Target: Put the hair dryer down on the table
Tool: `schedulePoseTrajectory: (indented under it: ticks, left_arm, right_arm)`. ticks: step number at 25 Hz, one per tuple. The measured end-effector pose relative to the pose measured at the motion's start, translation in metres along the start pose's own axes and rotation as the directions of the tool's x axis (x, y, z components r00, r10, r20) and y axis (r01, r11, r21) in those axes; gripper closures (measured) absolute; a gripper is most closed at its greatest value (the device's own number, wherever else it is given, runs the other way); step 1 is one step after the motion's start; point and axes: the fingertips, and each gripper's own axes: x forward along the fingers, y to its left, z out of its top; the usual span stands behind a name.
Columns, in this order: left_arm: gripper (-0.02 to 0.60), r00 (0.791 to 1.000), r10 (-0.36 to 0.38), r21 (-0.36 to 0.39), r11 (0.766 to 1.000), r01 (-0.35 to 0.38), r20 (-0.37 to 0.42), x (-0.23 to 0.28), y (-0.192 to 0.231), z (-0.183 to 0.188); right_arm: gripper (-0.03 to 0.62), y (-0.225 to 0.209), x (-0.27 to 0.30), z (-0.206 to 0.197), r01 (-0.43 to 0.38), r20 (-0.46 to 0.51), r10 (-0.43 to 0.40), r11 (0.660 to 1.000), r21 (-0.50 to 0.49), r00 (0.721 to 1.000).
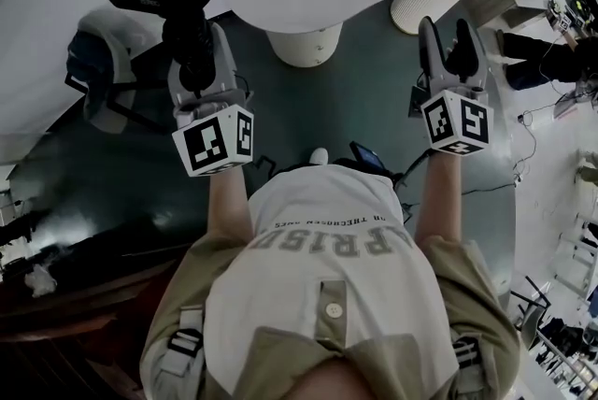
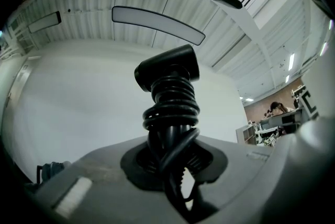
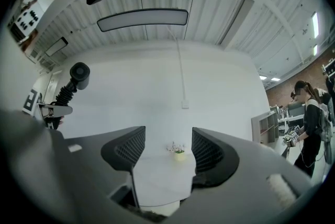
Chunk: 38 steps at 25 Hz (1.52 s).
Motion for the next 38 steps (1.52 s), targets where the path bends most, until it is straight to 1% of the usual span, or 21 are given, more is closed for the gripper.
schedulePoseTrajectory:
  ticks: [7, 13, 18, 25, 30, 38]
  left_arm:
    - [0.495, 1.0, -0.019, -0.008, 1.0, 0.019, -0.015, 0.012, -0.004, -0.005]
    - [0.495, 0.999, -0.004, -0.009, 1.0, 0.003, -0.041, 0.029, -0.016, -0.007]
    - [0.495, 0.999, 0.017, 0.004, 1.0, -0.017, -0.048, 0.041, -0.023, -0.016]
    - [0.495, 0.998, 0.046, -0.019, 0.999, -0.047, -0.053, 0.078, -0.043, -0.021]
    - [0.495, 0.996, 0.068, 0.01, 0.998, -0.068, -0.065, 0.107, -0.058, -0.025]
    - [0.495, 0.989, 0.12, 0.03, 0.993, -0.118, -0.085, 0.15, -0.076, -0.034]
  right_arm:
    - [0.312, -0.001, 0.01, -0.004, 0.005, -0.014, -0.005, 1.0, -0.004, 1.0]
    - [0.312, -0.016, 0.031, -0.007, -0.006, -0.032, 0.005, 1.0, -0.026, 0.999]
    - [0.312, -0.029, 0.047, -0.016, -0.026, -0.031, 0.026, 1.0, 0.0, 0.999]
    - [0.312, -0.06, 0.088, -0.014, -0.06, -0.037, 0.06, 0.998, -0.008, 0.998]
    - [0.312, -0.086, 0.122, -0.015, -0.08, -0.036, 0.08, 0.997, 0.009, 0.996]
    - [0.312, -0.114, 0.18, -0.02, -0.14, -0.034, 0.141, 0.99, 0.022, 0.989]
